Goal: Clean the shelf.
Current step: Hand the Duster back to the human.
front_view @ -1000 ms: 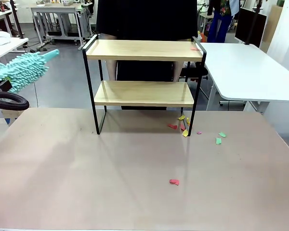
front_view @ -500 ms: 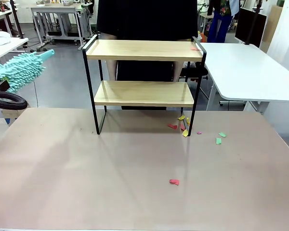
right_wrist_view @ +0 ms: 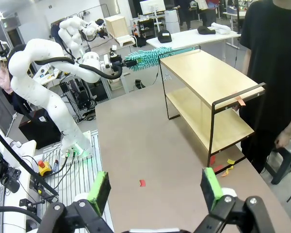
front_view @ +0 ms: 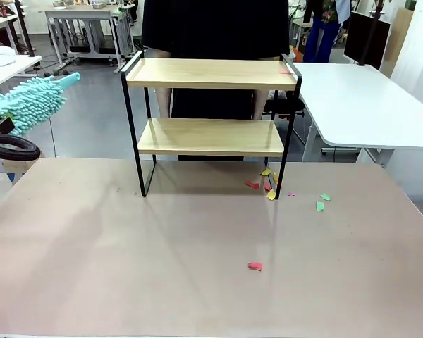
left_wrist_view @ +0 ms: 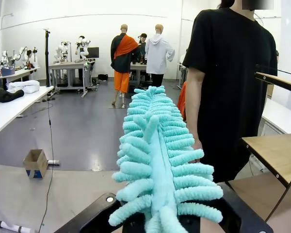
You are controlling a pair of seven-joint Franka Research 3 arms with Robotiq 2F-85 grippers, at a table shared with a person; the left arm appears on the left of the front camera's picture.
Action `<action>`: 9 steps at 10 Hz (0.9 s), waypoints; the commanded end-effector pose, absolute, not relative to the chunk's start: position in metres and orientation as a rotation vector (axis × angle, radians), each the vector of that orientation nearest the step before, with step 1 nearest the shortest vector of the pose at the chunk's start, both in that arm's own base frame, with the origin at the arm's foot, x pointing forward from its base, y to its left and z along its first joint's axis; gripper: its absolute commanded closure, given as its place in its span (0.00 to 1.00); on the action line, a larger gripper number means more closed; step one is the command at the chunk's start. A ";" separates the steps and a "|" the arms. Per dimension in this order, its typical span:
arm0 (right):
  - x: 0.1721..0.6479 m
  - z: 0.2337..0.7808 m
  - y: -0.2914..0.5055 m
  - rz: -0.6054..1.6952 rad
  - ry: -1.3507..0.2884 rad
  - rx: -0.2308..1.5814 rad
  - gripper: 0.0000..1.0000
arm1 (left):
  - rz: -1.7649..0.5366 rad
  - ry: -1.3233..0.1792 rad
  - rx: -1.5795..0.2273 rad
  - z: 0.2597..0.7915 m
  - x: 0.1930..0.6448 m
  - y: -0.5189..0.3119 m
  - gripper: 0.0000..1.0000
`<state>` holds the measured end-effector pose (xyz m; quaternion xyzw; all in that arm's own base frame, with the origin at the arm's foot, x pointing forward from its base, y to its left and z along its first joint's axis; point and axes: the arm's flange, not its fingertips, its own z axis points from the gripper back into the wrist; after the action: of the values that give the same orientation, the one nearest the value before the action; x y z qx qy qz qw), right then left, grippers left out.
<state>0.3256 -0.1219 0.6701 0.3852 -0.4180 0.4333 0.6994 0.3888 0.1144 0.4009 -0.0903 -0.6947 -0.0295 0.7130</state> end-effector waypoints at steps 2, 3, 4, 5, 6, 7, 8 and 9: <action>0.325 0.673 -0.123 0.984 -0.937 0.852 0.00 | -0.075 -1.548 -0.191 0.402 0.389 0.116 0.83; 0.325 0.673 -0.123 0.984 -0.937 0.852 0.00 | -0.075 -1.548 -0.191 0.402 0.389 0.116 0.83; 0.325 0.673 -0.123 0.984 -0.937 0.852 0.00 | -0.075 -1.548 -0.191 0.402 0.389 0.116 0.83; 0.325 0.673 -0.123 0.984 -0.937 0.852 0.00 | -0.075 -1.548 -0.191 0.402 0.389 0.116 0.83; 0.325 0.673 -0.123 0.984 -0.937 0.852 0.00 | -0.075 -1.548 -0.191 0.402 0.389 0.116 0.83; 0.325 0.673 -0.123 0.984 -0.937 0.852 0.00 | -0.075 -1.548 -0.191 0.402 0.389 0.116 0.83; 0.325 0.673 -0.123 0.984 -0.937 0.852 0.00 | -0.075 -1.548 -0.191 0.402 0.389 0.116 0.83; 0.325 0.673 -0.123 0.984 -0.937 0.852 0.00 | -0.075 -1.548 -0.191 0.402 0.389 0.116 0.83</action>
<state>0.3256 -0.1220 0.6701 0.3851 -0.4180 0.4332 0.6995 0.3889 0.1138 0.4007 -0.0907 -0.6943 -0.0300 0.7133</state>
